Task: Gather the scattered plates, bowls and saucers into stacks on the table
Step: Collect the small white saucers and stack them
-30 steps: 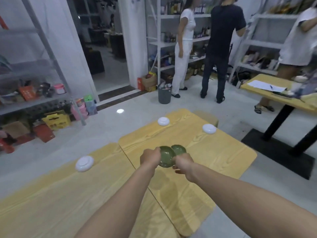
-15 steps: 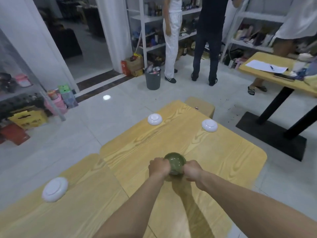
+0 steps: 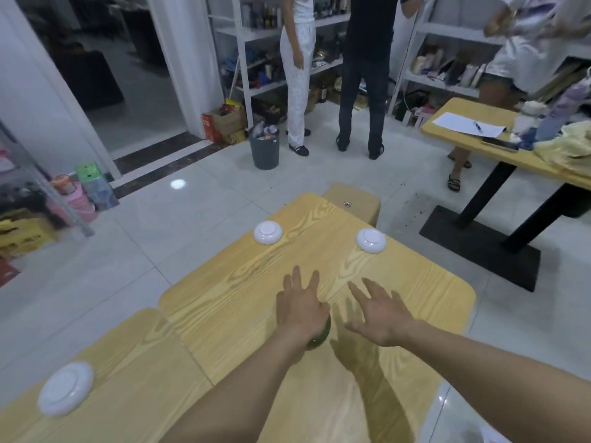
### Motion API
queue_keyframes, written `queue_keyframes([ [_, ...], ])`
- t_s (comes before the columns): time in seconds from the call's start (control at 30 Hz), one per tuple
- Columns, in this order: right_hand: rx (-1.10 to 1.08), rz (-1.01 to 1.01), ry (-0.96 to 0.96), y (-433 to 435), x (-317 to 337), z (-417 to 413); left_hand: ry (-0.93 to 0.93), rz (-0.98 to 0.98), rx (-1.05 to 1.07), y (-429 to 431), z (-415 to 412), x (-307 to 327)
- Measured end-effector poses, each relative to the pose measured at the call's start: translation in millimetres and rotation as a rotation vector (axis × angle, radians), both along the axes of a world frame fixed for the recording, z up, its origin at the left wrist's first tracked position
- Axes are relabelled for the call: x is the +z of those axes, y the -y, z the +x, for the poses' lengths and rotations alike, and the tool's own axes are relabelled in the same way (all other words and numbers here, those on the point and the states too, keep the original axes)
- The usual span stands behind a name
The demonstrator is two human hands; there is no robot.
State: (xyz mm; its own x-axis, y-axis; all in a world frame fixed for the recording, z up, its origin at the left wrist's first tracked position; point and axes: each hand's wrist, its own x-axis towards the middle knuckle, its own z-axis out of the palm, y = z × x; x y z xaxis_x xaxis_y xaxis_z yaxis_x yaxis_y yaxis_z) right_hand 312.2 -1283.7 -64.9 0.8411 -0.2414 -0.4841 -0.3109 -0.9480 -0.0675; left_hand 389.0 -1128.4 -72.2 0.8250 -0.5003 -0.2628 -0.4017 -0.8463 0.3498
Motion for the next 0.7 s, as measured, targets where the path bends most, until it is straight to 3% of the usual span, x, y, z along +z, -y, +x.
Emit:
queue_keyframes([
  [0.2, 0.059, -0.096, -0.032, 62, 21, 12, 0.095, 0.098, -0.126, 56, 5, 13],
  [0.47, 0.027, 0.017, 0.002, 156, 6, 60, 0.078, 0.150, -0.079, 153, 41, 1],
  [0.6, -0.072, 0.196, -0.012, 194, -15, 92, -0.002, 0.124, -0.024, 202, 62, -17],
  [0.7, -0.350, 0.553, 0.040, 215, -34, 116, -0.181, -0.055, 0.198, 234, 78, -30],
])
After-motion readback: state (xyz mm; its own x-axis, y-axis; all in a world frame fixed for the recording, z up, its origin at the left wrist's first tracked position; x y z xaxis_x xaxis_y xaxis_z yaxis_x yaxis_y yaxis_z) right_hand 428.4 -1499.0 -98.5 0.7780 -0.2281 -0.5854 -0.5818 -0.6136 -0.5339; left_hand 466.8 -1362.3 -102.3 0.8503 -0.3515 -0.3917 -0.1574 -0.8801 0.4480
